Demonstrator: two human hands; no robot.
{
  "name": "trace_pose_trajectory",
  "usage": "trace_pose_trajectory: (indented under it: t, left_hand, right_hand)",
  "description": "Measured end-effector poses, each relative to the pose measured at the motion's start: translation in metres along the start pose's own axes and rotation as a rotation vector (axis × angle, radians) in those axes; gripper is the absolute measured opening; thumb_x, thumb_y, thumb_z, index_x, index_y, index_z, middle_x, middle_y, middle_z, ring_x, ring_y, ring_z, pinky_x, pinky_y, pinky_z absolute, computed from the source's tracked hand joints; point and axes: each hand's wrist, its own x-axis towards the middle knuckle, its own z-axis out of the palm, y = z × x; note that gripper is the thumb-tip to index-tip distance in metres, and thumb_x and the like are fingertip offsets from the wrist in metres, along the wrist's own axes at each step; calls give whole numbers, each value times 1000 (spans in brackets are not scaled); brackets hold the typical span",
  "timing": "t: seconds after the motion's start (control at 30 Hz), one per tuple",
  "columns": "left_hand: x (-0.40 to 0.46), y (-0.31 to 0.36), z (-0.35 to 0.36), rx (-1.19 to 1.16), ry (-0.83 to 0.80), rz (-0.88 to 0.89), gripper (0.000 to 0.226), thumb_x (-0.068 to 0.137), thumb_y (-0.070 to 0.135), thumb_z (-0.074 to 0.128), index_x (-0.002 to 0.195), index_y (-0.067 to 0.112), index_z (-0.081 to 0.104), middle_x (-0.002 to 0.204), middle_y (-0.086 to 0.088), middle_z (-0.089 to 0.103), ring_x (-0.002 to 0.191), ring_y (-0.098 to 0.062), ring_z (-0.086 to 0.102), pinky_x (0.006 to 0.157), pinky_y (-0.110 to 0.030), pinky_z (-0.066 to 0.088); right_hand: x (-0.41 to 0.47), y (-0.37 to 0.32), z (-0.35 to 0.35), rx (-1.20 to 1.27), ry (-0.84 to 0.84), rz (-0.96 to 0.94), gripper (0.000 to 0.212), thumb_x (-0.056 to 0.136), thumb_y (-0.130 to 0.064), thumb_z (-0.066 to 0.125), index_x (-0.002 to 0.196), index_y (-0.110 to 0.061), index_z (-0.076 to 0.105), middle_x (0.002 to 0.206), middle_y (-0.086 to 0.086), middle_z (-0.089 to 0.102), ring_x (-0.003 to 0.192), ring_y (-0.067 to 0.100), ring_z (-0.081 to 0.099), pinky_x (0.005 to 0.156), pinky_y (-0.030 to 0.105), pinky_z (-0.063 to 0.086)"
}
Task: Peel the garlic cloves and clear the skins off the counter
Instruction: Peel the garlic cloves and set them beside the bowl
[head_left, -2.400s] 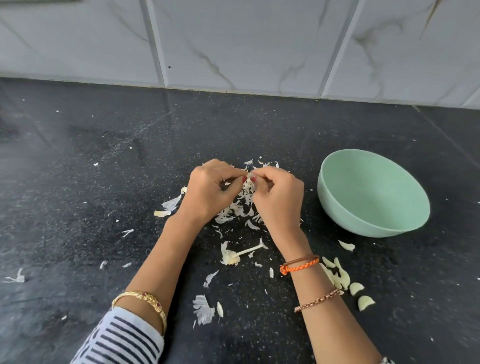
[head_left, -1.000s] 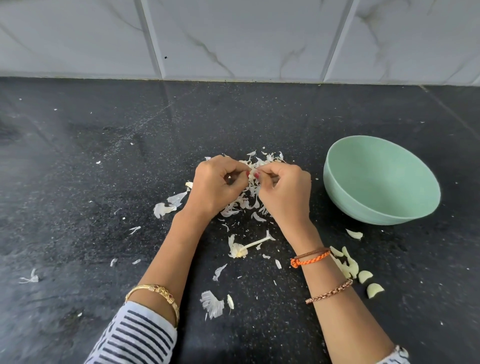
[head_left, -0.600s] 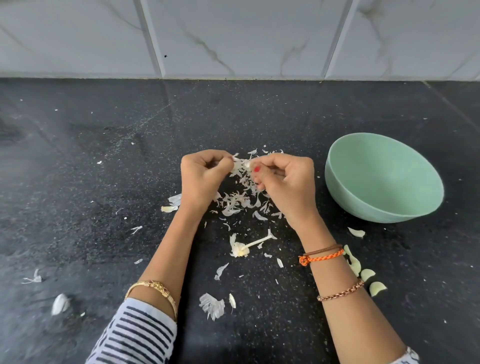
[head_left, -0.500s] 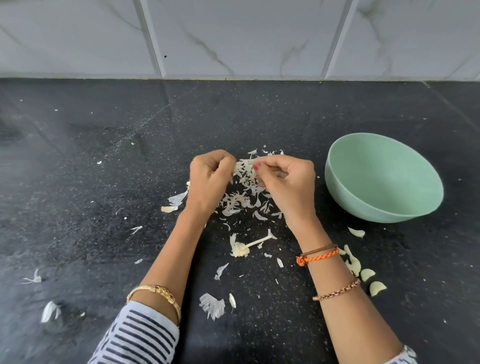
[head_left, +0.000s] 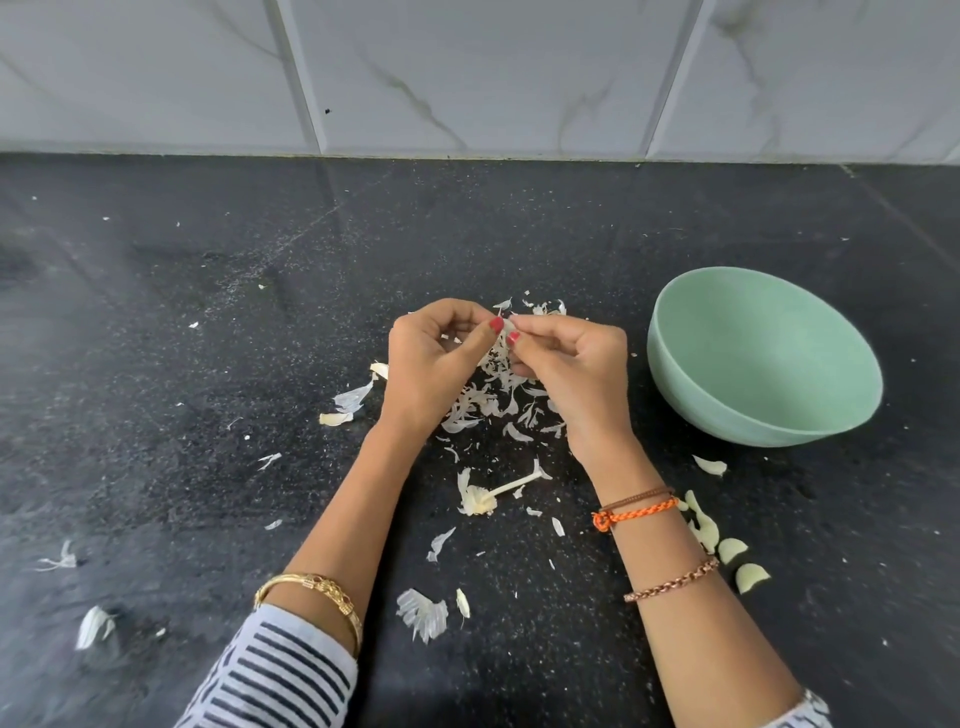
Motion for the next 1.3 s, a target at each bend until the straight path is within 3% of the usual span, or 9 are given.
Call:
trace_pose_trajectory:
  t: [0.17, 0.33, 0.57, 0.7, 0.87, 1.0, 1.2, 1.27, 1.3]
  left_hand:
    - [-1, 5, 0, 52, 0, 32, 11, 84, 6, 66, 75, 11, 64, 61, 10, 56, 48, 1, 44, 50, -7, 33]
    - [0, 6, -2, 45, -117, 35, 22, 88, 4, 60, 72, 18, 58, 55, 14, 45, 46, 0, 35, 47, -10, 29]
    - [-2, 6, 1, 120, -128, 120, 17, 89, 9, 54, 72, 10, 53, 58, 13, 39, 50, 0, 36, 50, -9, 30]
    - [-2, -2, 3, 323, -46, 323, 18, 87, 19, 52, 74, 8, 58, 65, 16, 44, 62, 2, 38, 59, -9, 33]
    - [3, -9, 0, 545, 86, 554, 16, 83, 9, 51, 72, 0, 59, 63, -5, 54, 65, -9, 35, 63, -15, 29]
    - [-2, -1, 10, 520, -34, 663, 17, 82, 6, 48, 69, 0, 56, 62, -6, 51, 62, -9, 32, 62, -19, 28]
    - [4, -11, -9, 476, 108, 183, 44, 90, 33, 37, 48, 22, 27, 42, 9, 28, 41, -5, 21, 42, -23, 19]
    - [4, -12, -7, 382, 105, 93, 43, 91, 32, 52, 52, 15, 48, 46, 5, 43, 44, -6, 35, 45, -20, 30]
    - [3, -9, -4, 284, 81, 49, 28, 89, 28, 59, 65, 13, 60, 56, 6, 55, 51, -3, 45, 52, -17, 37]
  right_hand:
    - [0, -5, -1, 191, -30, 149, 14, 83, 4, 63, 90, -5, 70, 73, 5, 69, 64, 8, 66, 62, 17, 53]
    - [3, -10, -7, 412, -87, 386, 15, 83, 5, 60, 80, -6, 69, 63, 1, 68, 58, 6, 63, 57, 14, 52]
    - [2, -11, -1, 546, -12, 464, 13, 81, 9, 60, 82, -2, 68, 58, -1, 65, 51, 3, 59, 53, 12, 50]
    - [2, -11, 8, 630, 82, 494, 15, 81, 12, 58, 78, -1, 66, 55, -1, 64, 47, 2, 56, 52, 11, 49]
    - [5, -13, 25, 718, 136, 574, 16, 82, 12, 57, 75, 0, 65, 63, 6, 62, 51, 7, 54, 52, 11, 47]
    - [19, -16, 28, 743, 220, 586, 15, 83, 8, 58, 74, -2, 65, 64, 5, 58, 61, 12, 52, 59, 22, 45]
    - [11, -11, 16, 223, 43, 345, 19, 90, -1, 54, 84, -15, 66, 73, 1, 62, 63, 5, 58, 60, 15, 52]
    - [7, -5, 17, 65, 48, 217, 27, 91, -1, 53, 80, -23, 65, 72, -2, 63, 64, 4, 58, 64, 19, 53]
    - [7, -3, 17, -6, 58, 148, 30, 90, -1, 54, 77, -26, 65, 71, -3, 63, 64, 3, 58, 65, 22, 53]
